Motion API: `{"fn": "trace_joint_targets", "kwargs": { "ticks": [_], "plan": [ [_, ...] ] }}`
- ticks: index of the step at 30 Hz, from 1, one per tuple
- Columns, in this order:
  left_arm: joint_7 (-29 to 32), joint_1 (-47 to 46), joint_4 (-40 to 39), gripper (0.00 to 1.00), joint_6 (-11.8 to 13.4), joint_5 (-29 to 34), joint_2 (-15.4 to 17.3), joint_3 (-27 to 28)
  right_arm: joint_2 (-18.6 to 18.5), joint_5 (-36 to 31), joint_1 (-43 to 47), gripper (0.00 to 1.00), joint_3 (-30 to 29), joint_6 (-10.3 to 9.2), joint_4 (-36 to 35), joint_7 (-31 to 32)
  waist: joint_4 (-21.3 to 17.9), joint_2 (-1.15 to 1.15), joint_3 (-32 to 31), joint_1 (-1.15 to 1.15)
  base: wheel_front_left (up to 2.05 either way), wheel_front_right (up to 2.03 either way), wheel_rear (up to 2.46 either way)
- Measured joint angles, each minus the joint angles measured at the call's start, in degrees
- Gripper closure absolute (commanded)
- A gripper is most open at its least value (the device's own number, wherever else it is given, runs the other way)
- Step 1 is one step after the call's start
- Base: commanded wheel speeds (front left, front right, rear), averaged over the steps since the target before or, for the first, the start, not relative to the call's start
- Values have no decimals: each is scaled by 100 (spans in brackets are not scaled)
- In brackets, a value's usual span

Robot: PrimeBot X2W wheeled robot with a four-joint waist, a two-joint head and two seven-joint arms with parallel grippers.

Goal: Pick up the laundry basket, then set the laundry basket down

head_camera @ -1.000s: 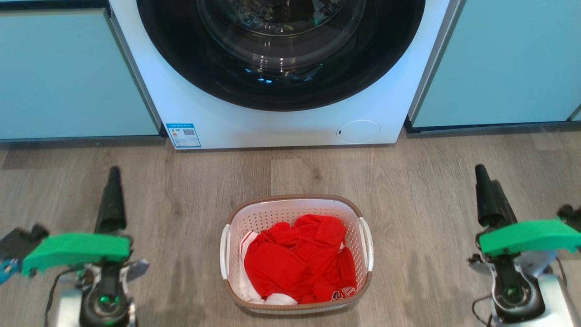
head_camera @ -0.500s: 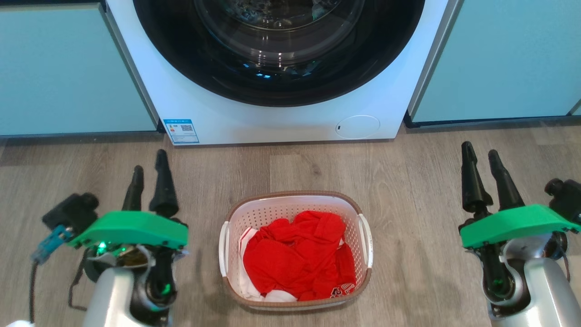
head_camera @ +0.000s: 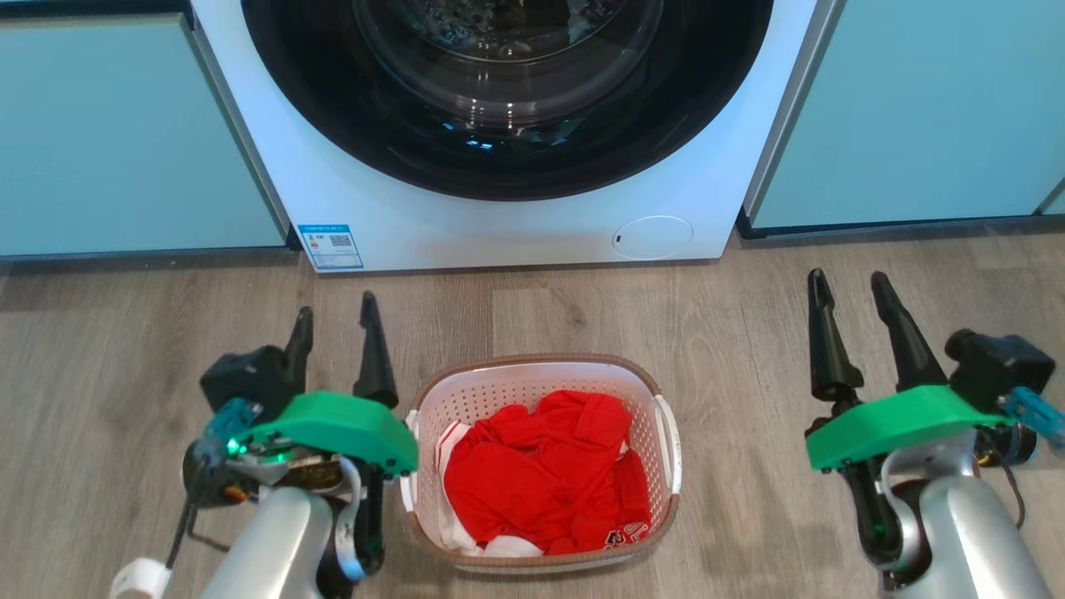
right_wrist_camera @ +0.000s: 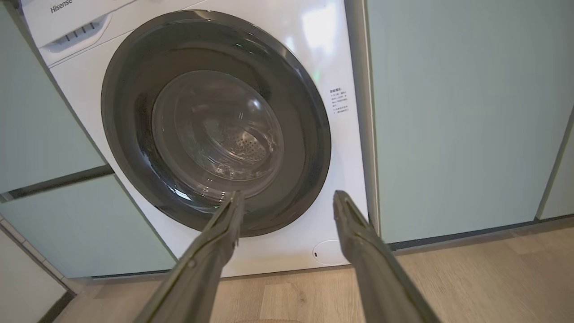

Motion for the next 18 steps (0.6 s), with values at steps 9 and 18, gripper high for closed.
{"fn": "trace_joint_targets", "kwargs": {
  "ticks": [9,18],
  "plan": [
    [-113,-128,225,0,207,318,175,-502,-37,-481,-1,0,186,0,169,-148,-27,0,-34,0,0,0,0],
    [-277,-122,-76,0,-271,421,-57,-73,-74,-687,-47,0,375,0,497,-291,-38,0,-9,0,0,0,0]
  ]
}}
